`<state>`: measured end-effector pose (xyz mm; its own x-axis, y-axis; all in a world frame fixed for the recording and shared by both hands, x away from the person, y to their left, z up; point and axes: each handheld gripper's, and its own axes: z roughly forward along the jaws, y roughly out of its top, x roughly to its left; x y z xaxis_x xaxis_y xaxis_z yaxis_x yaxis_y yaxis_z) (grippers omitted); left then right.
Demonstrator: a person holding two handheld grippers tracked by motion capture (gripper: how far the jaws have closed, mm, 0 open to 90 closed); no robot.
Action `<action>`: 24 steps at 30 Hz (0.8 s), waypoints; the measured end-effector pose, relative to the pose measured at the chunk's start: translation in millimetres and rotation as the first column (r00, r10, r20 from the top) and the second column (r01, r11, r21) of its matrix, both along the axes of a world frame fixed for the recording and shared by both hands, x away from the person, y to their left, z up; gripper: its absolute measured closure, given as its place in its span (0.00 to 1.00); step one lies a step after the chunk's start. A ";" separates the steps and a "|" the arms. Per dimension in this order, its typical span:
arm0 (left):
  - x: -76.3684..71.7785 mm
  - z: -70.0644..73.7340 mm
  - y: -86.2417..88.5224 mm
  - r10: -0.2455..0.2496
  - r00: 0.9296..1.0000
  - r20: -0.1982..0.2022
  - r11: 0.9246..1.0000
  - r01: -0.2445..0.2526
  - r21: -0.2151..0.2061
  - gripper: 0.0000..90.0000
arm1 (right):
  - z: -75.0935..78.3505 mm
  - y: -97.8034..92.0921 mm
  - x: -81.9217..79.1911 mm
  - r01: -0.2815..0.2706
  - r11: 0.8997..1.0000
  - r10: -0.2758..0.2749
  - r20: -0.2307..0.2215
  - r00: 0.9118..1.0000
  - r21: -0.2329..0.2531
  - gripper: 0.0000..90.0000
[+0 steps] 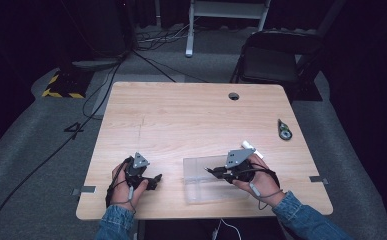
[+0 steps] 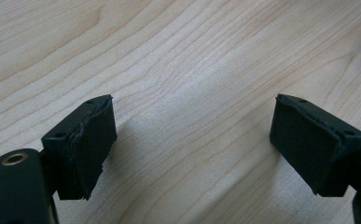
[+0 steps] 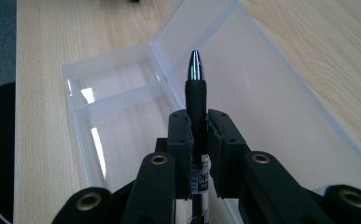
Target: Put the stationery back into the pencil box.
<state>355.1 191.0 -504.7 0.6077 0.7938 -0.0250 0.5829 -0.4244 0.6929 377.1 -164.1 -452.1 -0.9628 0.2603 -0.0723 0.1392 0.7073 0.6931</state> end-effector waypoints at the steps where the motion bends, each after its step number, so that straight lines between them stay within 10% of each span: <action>1: 0.1 0.0 0.1 -0.001 1.000 0.001 1.000 0.001 0.001 0.17 | -1.2 0.3 -0.2 -0.005 1.000 0.005 -0.002 1.000 -0.003 0.89; 24: 0.1 0.0 0.0 -0.001 1.000 0.000 1.000 0.001 0.000 0.17 | -21.3 11.2 -6.2 -0.060 0.995 0.057 -0.034 0.998 -0.085 0.89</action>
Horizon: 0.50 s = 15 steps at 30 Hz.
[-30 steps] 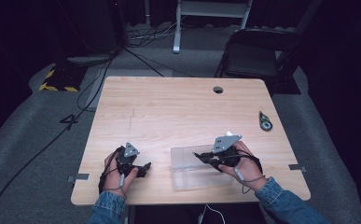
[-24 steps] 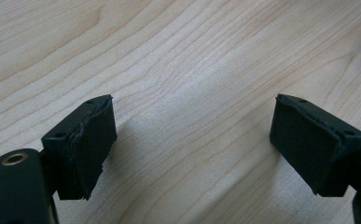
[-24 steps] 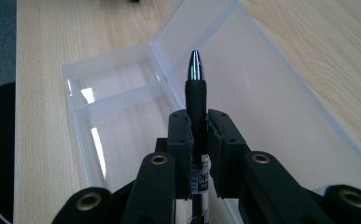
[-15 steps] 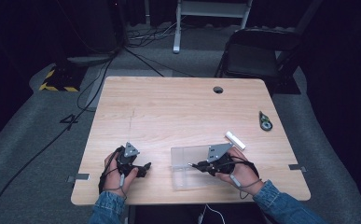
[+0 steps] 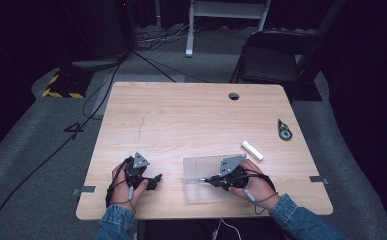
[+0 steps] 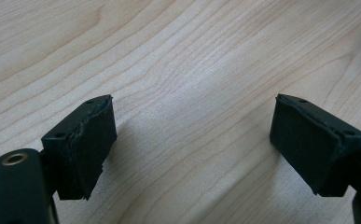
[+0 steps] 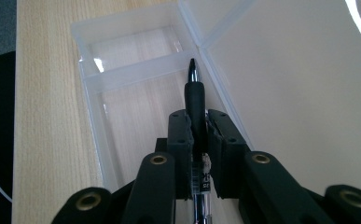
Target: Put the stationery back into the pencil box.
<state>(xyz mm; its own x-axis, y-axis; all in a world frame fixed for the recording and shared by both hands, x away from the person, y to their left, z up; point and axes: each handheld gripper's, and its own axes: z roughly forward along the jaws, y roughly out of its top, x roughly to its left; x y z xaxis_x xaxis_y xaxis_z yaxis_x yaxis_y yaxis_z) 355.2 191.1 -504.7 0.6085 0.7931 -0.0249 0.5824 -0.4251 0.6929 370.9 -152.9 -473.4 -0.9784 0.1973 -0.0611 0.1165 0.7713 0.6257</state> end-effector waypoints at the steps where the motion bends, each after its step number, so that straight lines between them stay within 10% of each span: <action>1: 0.0 0.0 -0.1 0.001 1.000 0.001 1.000 -0.001 -0.001 0.17 | -1.0 0.2 -0.2 0.008 1.000 -0.008 -0.003 1.000 -0.002 0.89; 15: -0.2 0.0 -0.1 0.001 1.000 -0.001 1.000 -0.001 0.000 0.17 | -5.9 0.1 -0.8 0.038 0.999 -0.038 0.001 0.999 -0.038 0.87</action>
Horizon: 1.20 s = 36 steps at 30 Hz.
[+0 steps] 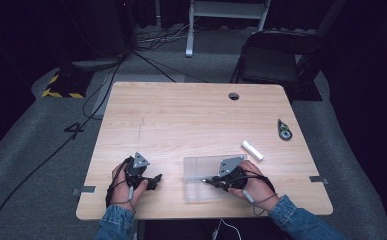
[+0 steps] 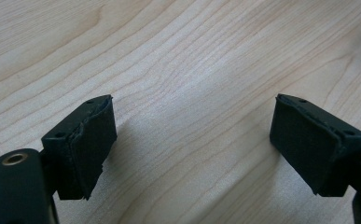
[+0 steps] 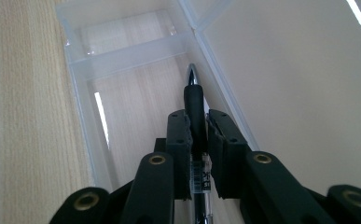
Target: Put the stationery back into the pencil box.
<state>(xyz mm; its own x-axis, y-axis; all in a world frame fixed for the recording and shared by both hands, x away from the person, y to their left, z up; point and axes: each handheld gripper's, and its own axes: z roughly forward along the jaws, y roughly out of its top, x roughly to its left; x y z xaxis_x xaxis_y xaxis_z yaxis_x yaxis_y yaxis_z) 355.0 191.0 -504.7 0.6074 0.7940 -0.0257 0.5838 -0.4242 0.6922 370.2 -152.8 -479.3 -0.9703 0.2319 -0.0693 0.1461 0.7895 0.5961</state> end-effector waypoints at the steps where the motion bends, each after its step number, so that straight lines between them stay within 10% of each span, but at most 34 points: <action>1: 0.0 0.0 0.0 0.000 1.000 0.000 1.000 0.000 0.000 0.17 | 0.0 0.0 0.0 0.000 1.000 0.000 0.000 1.000 0.000 0.87; 12: 0.0 0.0 0.1 -0.001 1.000 0.000 1.000 0.001 0.001 0.17 | 15.3 -8.8 -3.2 0.007 0.999 -0.007 -0.010 1.000 0.046 0.83; 23: 0.1 0.0 0.0 0.000 1.000 0.001 1.000 0.000 0.000 0.17 | 12.0 -22.0 -15.2 0.018 0.997 -0.024 -0.088 0.996 -0.069 0.96; 36: 0.1 0.0 0.1 -0.001 1.000 0.001 1.000 0.001 0.001 0.17 | 5.0 -21.4 -14.1 0.056 0.996 -0.063 -0.099 0.993 -0.076 0.80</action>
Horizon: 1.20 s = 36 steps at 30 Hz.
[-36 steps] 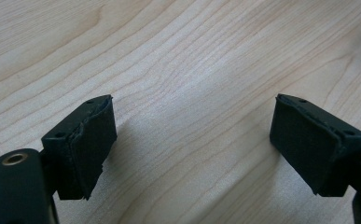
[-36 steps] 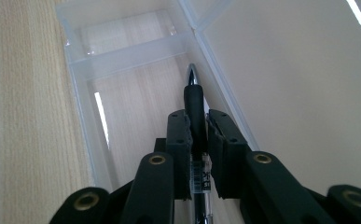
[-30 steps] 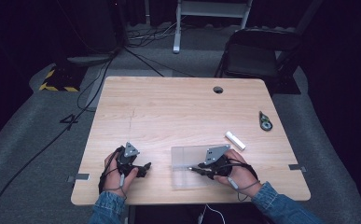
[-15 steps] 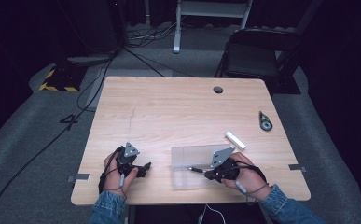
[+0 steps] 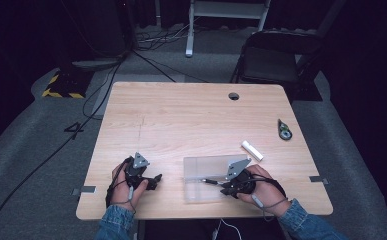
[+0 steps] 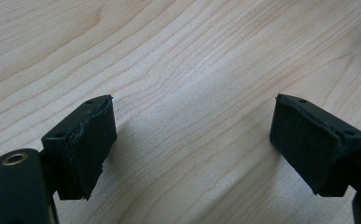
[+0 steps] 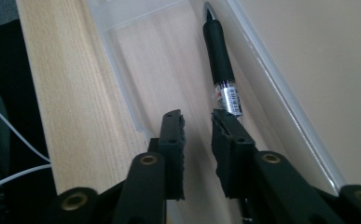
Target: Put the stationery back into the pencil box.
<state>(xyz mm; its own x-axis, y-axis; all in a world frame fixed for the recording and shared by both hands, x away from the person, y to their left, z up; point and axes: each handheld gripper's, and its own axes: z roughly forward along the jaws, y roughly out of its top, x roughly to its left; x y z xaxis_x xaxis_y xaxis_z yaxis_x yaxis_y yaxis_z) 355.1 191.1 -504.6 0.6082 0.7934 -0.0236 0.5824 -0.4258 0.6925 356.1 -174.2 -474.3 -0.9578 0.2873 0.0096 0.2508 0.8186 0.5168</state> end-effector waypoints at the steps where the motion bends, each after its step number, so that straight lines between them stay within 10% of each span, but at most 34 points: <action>1: 0.0 0.0 0.0 0.000 1.000 0.000 1.000 0.000 0.000 0.17 | -0.3 -0.2 0.2 0.001 1.000 -0.001 0.008 1.000 0.001 0.78; 36: 0.2 0.0 0.0 0.000 1.000 0.000 1.000 0.000 -0.001 0.17 | 19.5 -22.6 13.1 0.084 0.992 -0.085 0.008 0.996 0.098 0.63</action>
<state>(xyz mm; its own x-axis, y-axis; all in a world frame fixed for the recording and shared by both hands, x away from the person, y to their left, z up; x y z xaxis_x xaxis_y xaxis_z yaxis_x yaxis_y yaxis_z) 355.3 191.0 -504.7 0.6082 0.7934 -0.0242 0.5823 -0.4252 0.6929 369.2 -196.8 -454.9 -0.9304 0.3654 0.0298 0.3099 0.7403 0.5965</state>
